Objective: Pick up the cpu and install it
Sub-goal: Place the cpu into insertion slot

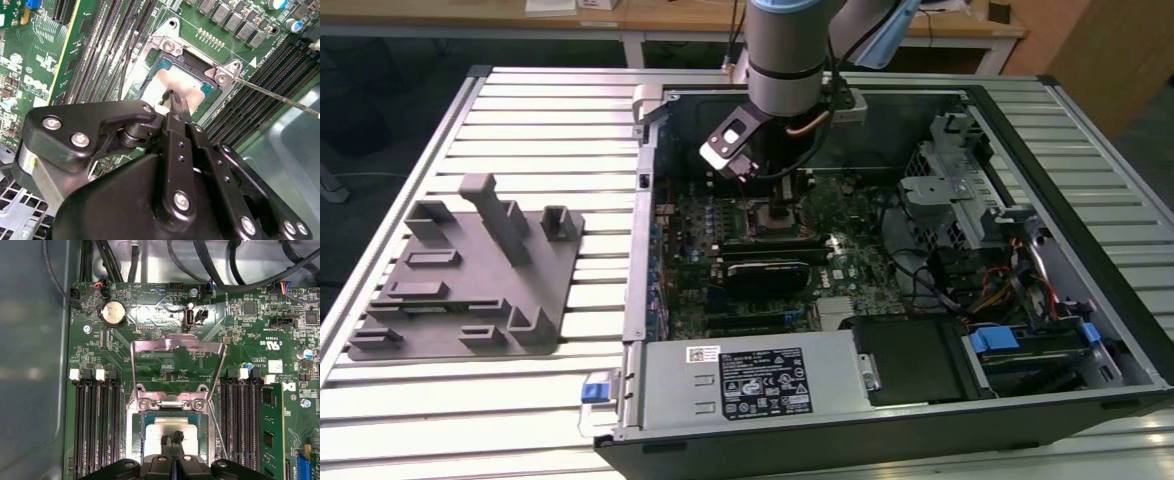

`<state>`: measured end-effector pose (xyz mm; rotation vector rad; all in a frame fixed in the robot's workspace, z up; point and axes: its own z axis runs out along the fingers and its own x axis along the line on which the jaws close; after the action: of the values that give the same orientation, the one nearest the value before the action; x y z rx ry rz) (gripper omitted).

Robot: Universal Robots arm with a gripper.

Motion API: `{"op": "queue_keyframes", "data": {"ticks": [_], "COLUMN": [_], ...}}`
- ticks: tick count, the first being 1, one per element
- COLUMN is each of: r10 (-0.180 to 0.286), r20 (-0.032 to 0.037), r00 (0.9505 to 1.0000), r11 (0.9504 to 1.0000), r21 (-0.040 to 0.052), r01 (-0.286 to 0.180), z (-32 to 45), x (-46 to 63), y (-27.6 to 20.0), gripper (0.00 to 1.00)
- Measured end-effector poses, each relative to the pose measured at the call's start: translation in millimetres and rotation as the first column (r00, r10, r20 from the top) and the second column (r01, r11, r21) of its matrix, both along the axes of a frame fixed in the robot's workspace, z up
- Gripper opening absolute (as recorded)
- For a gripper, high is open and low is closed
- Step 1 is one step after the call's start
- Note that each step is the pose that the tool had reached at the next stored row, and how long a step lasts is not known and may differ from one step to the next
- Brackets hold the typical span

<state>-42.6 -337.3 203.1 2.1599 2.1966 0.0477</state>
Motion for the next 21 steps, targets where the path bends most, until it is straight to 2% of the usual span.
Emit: {"op": "queue_keyframes", "data": {"ticks": [21], "r10": [0.000], "r20": [-0.0007], "r00": [1.0000], "r11": [1.0000], "r21": [-0.0009], "r01": [0.000], "z": [-5.5], "x": [-0.1], "y": [-0.1], "gripper": [0.11]}}
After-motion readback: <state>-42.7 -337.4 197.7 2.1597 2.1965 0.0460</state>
